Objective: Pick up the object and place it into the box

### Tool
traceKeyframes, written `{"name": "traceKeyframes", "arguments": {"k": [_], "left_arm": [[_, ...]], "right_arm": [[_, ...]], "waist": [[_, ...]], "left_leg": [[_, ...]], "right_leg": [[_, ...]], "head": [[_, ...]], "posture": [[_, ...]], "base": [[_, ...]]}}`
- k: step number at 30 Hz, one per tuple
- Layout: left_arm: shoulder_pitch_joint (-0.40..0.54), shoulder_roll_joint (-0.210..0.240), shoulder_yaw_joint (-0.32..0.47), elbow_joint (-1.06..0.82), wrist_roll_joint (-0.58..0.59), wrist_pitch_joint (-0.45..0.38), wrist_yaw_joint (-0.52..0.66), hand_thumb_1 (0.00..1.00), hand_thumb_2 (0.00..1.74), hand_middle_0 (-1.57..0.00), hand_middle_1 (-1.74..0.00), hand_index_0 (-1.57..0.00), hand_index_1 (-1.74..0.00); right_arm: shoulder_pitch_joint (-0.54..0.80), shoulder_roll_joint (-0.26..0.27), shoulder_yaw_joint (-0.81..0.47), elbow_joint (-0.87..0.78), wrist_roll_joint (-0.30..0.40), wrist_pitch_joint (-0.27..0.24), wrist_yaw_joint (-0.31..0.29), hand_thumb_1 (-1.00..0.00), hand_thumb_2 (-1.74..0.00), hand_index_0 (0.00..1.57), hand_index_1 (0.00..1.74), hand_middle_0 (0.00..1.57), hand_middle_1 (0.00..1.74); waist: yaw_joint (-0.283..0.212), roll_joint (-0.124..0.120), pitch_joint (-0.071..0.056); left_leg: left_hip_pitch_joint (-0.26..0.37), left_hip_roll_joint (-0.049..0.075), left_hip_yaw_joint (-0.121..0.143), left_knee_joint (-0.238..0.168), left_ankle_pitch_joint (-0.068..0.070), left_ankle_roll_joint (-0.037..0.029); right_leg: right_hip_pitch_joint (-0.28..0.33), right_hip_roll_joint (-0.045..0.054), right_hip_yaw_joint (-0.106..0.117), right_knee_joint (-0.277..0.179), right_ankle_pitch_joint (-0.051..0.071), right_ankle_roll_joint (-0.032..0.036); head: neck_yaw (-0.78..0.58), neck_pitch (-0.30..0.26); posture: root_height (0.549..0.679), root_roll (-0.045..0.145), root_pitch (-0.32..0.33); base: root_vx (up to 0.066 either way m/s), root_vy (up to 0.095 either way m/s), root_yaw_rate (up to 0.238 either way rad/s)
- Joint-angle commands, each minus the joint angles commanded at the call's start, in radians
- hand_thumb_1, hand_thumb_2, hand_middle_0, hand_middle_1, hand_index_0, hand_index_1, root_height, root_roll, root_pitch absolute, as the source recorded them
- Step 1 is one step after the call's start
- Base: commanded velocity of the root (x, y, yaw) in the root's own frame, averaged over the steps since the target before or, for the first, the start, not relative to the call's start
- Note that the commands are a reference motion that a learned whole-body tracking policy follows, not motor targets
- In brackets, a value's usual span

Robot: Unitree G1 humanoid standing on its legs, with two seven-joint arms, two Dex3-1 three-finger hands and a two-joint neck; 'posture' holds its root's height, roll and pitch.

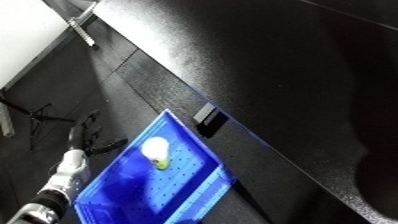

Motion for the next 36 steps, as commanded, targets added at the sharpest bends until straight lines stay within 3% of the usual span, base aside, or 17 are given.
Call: {"name": "traceKeyframes", "arguments": {"k": [9,15,21,26,31,36], "left_arm": [[-0.001,-0.009,0.015,-0.019,-0.103,0.011,-0.03,0.0,0.0,0.0,0.0,0.0,0.0],[0.004,-0.045,0.006,-0.057,-0.137,0.004,-0.152,0.0,0.0,0.0,0.0,0.0,0.0],[0.025,-0.09,-0.046,-0.077,-0.177,-0.008,-0.333,0.0,0.0,0.0,0.0,0.0,0.0],[0.03,-0.127,-0.095,-0.067,-0.209,0.045,-0.5,0.0,0.0,0.0,0.0,0.0,0.0],[0.002,-0.162,-0.172,-0.03,-0.184,0.101,-0.599,0.0,0.0,0.0,0.0,0.0,0.0],[-0.003,-0.202,-0.215,0.002,-0.153,0.118,-0.61,0.0,0.0,0.0,0.0,0.0,0.0]], "right_arm": [[0.002,0.001,-0.001,-0.01,0.009,0.0,-0.007,0.0,0.0,0.0,0.0,0.0,0.0],[0.0,0.008,-0.009,-0.019,0.012,0.002,-0.014,0.0,0.0,0.0,0.0,0.0,0.0],[-0.012,0.002,-0.017,-0.024,0.01,0.009,-0.019,0.0,0.0,0.0,0.0,0.0,0.0],[-0.024,-0.003,-0.025,-0.024,0.003,0.011,-0.019,0.0,0.0,0.0,0.0,0.0,0.0],[-0.063,-0.011,-0.034,-0.005,-0.019,0.024,-0.022,0.0,0.0,0.0,0.0,0.0,0.0],[-0.092,-0.019,-0.047,0.027,-0.04,0.028,-0.008,0.0,0.0,0.0,0.0,0.0,0.0]], "waist": [[-0.001,0.003,0.0],[-0.005,0.003,0.0],[-0.011,0.012,0.0],[-0.023,0.017,0.0],[-0.045,0.021,0.0],[-0.062,0.025,0.0]], "left_leg": [[0.003,-0.003,0.002,0.004,-0.006,0.0019],[0.002,-0.002,0.01,0.015,-0.017,0.0035],[0.011,0.0,0.015,0.004,-0.017,0.0002],[0.021,0.006,0.022,-0.007,-0.016,-0.0016],[0.034,0.013,0.03,-0.028,-0.009,-0.0057],[0.036,0.011,0.034,-0.007,-0.027,0.0016]], "right_leg": [[0.002,0.0028,0.0,-0.007,0.008,0.0003],[-0.001,0.0033,0.0,-0.017,0.022,0.0052],[-0.002,0.0045,0.008,-0.033,0.04,0.011],[-0.009,0.0024,0.015,-0.041,0.054,0.0165],[-0.017,0.0014,0.026,-0.06,0.078,0.0266],[-0.026,0.0012,0.04,-0.073,0.099,0.0325]], "head": [[0.099,0.017],[0.243,0.026],[0.428,0.016],[0.571,-0.026],[0.781,-0.142],[0.941,-0.201]], "posture": [[0.623,0.043,-0.044],[0.624,0.039,-0.042],[0.626,0.035,-0.038],[0.627,0.032,-0.036],[0.63,0.029,-0.033],[0.629,0.03,-0.037]], "base": [[-0.012,-0.01,-0.013],[-0.024,-0.017,-0.024],[-0.028,0.005,-0.082],[-0.023,0.014,-0.082],[-0.021,0.029,-0.094],[0.002,0.033,-0.141]]}}
